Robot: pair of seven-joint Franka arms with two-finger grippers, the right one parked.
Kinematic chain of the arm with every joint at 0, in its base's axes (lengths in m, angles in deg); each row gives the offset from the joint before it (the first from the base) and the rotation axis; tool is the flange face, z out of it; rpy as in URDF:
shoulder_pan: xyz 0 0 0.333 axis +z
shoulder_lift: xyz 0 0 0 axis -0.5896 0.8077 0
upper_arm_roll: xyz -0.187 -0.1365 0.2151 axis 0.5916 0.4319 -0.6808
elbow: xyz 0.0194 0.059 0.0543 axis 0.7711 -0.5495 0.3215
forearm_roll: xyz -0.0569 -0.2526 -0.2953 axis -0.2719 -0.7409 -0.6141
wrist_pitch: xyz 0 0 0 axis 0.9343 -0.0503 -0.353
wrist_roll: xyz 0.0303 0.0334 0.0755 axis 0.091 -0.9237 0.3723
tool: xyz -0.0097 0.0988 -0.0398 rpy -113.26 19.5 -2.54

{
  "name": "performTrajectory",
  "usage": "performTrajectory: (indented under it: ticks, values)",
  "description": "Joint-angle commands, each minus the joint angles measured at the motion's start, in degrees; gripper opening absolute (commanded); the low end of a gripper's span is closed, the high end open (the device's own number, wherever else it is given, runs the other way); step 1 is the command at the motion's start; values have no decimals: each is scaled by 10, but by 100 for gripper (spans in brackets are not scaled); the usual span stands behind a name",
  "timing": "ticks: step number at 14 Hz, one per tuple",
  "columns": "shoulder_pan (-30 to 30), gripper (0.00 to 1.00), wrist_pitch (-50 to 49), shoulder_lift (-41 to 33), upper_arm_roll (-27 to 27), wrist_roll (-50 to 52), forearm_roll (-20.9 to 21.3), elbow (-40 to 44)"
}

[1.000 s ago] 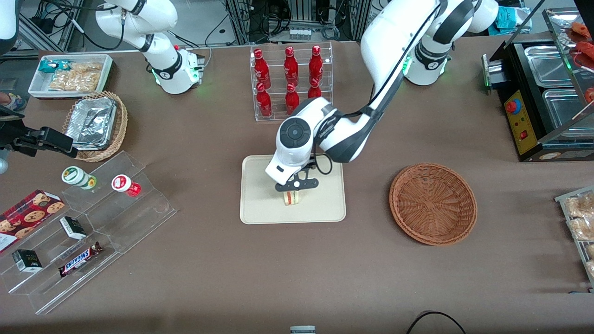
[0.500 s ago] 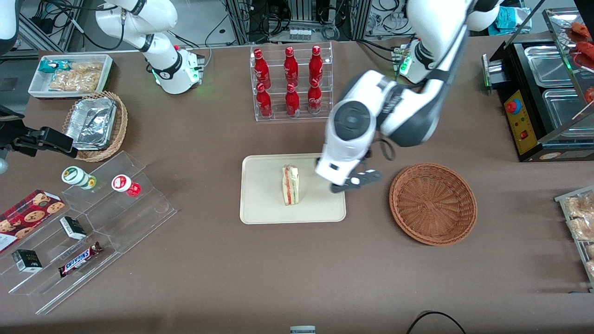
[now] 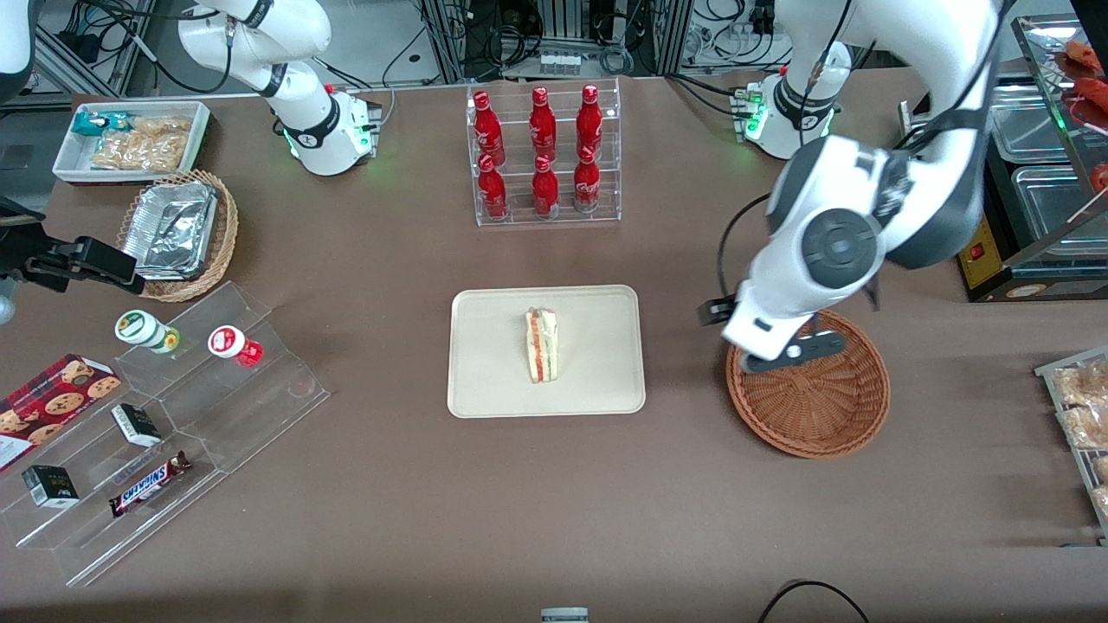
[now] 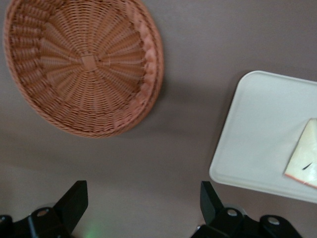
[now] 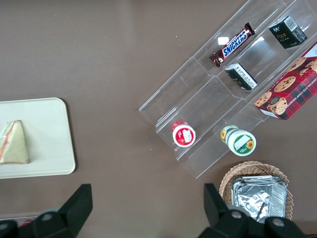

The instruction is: Place sandwich from basket to tray

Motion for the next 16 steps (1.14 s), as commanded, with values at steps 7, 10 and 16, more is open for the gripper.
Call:
performTrajectory:
  ticks: [7,10,16]
  values:
    - [175,100,-39,-155,36,-264,-3,-107]
    - [179,100,-56,-166,28,-313,6,-76]
    - [179,100,-68,-169,-2,-314,34,-20]
